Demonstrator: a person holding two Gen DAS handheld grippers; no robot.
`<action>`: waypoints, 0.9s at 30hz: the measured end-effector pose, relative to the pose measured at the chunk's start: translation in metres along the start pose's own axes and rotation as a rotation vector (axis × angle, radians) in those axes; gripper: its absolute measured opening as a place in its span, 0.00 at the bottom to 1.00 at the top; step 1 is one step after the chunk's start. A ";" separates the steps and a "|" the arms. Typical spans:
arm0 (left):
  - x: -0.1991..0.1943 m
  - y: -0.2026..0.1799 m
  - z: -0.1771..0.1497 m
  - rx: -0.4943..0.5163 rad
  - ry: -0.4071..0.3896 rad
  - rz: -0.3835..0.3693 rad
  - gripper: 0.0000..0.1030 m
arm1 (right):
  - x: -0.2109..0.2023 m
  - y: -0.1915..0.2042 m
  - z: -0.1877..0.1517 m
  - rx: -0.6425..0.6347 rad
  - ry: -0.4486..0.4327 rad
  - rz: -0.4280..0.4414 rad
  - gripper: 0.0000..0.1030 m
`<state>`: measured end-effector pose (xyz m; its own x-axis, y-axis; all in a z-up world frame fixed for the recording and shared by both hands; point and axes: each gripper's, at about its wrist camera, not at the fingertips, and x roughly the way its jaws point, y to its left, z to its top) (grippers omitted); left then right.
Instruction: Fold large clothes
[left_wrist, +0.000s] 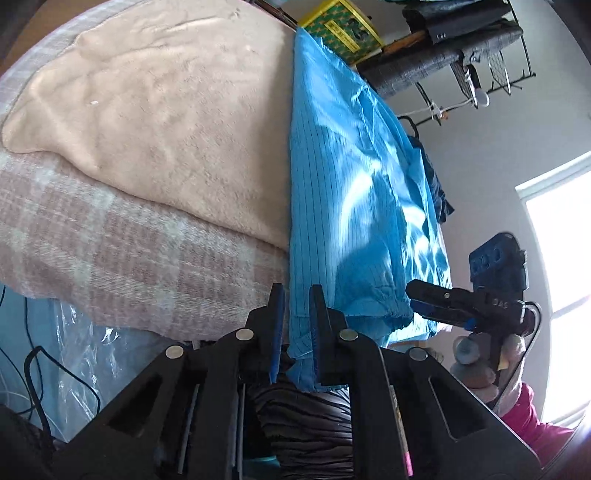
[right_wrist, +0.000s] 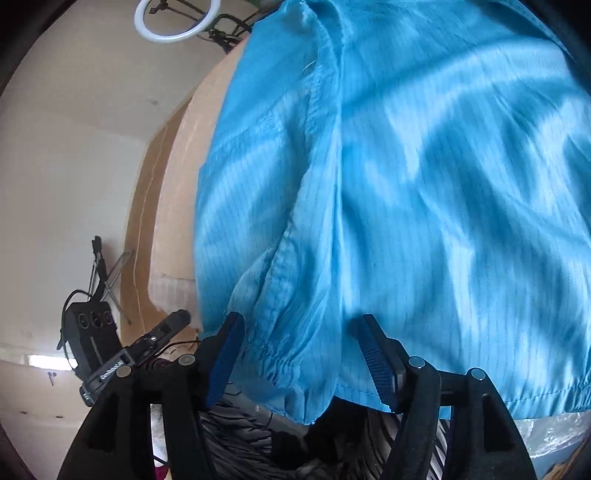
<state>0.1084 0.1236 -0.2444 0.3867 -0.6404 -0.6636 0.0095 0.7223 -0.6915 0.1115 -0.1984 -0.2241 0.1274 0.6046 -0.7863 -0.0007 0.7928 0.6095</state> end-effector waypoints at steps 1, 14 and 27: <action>0.002 -0.001 0.001 0.003 0.004 0.003 0.10 | 0.005 0.001 -0.001 -0.014 0.015 -0.004 0.52; 0.009 -0.021 0.011 0.054 0.006 -0.111 0.10 | -0.053 0.073 0.027 -0.254 -0.041 -0.028 0.00; 0.023 -0.061 -0.022 0.208 0.136 -0.192 0.10 | -0.076 0.074 0.038 -0.268 -0.054 -0.037 0.00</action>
<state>0.0965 0.0594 -0.2235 0.2325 -0.7889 -0.5688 0.2645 0.6141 -0.7436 0.1396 -0.1885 -0.1150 0.1850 0.5755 -0.7966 -0.2569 0.8108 0.5260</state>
